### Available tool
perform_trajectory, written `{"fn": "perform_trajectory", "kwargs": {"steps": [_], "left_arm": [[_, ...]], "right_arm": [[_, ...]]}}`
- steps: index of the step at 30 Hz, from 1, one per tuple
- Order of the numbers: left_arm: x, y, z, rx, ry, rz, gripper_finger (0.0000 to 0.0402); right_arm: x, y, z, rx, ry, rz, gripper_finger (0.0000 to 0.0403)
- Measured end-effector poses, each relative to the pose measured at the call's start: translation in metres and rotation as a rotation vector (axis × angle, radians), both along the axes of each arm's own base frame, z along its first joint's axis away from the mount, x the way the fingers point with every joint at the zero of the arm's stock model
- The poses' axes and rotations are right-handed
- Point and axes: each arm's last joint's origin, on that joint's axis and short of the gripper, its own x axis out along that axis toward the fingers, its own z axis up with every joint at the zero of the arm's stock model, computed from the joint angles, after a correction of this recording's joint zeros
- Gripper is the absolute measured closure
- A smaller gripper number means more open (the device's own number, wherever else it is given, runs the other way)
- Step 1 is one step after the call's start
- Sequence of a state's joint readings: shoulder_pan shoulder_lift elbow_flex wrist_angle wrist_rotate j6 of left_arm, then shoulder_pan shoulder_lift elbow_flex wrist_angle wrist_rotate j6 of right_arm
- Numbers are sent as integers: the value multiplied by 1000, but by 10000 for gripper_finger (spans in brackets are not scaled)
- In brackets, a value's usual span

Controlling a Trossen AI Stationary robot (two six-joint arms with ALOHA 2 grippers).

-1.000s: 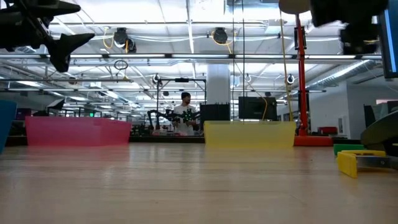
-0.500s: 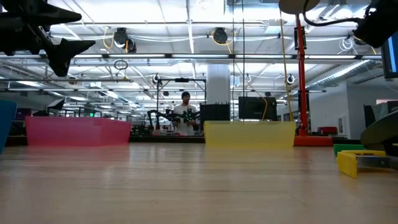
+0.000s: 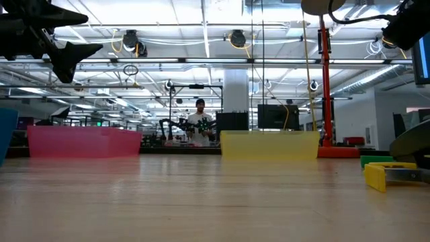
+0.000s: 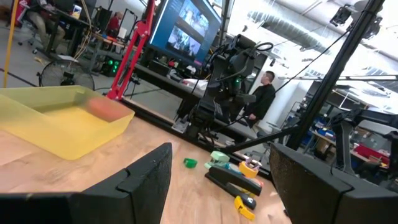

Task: Pick and place Stapler, Stapler remover, tape
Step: Put the light blue stapler into the red bin

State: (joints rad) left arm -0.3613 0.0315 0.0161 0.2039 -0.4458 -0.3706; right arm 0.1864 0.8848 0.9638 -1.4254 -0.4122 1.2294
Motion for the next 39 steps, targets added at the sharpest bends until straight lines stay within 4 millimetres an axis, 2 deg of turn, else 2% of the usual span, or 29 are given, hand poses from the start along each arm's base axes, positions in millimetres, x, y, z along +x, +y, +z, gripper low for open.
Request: {"fn": "perform_trajectory", "kwargs": {"steps": [9,23,39], "left_arm": [[0,0,0,1,0,1,133],[0,0,0,-5,-1,0,133],[0,0,0,1,0,1,133]], "right_arm": [[1,0,-1,2,-1,-7,248],[12,4,-39,78,-38,5,248],[11,4,-59,92,-17,11,248]]}}
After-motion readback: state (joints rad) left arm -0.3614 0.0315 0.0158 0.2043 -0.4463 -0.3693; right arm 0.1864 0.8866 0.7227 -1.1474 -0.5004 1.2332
